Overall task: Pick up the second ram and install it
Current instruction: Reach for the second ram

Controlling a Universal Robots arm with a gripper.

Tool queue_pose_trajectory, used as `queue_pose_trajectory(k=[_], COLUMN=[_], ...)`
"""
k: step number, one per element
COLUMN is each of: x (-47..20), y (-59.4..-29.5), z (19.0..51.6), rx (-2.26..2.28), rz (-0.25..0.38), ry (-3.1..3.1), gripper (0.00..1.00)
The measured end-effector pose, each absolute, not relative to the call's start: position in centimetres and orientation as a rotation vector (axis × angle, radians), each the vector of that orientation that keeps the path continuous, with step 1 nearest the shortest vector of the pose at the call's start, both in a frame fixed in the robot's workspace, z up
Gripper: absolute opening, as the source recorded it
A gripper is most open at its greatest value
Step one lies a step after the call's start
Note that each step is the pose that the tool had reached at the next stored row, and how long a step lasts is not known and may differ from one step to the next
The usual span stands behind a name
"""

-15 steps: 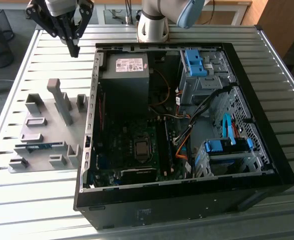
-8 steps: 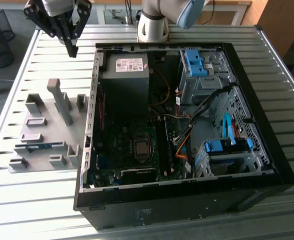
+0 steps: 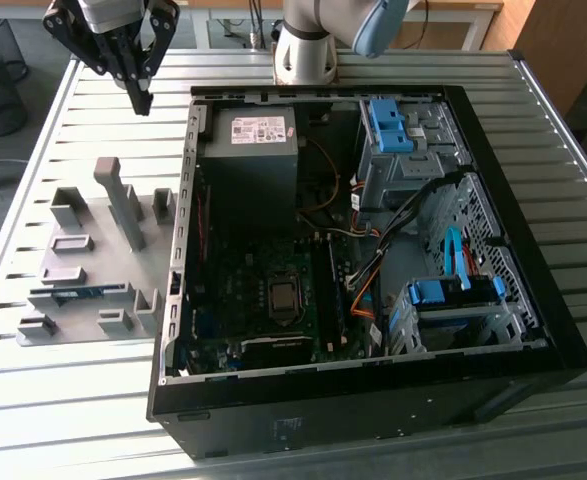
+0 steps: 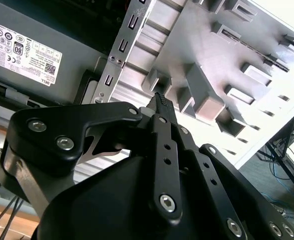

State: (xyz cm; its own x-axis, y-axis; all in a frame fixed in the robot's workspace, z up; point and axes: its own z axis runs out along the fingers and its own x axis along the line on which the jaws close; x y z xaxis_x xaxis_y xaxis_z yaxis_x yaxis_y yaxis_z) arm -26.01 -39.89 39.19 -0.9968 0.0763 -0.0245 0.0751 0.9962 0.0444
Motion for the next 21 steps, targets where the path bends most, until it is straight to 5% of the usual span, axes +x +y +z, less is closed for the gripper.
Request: queue_pose_trajectory(k=[21], x=[-26.94], y=[-39.89], z=[39.15], rx=[0.118], rz=[0.068], ry=[3.113], gripper=[0.1])
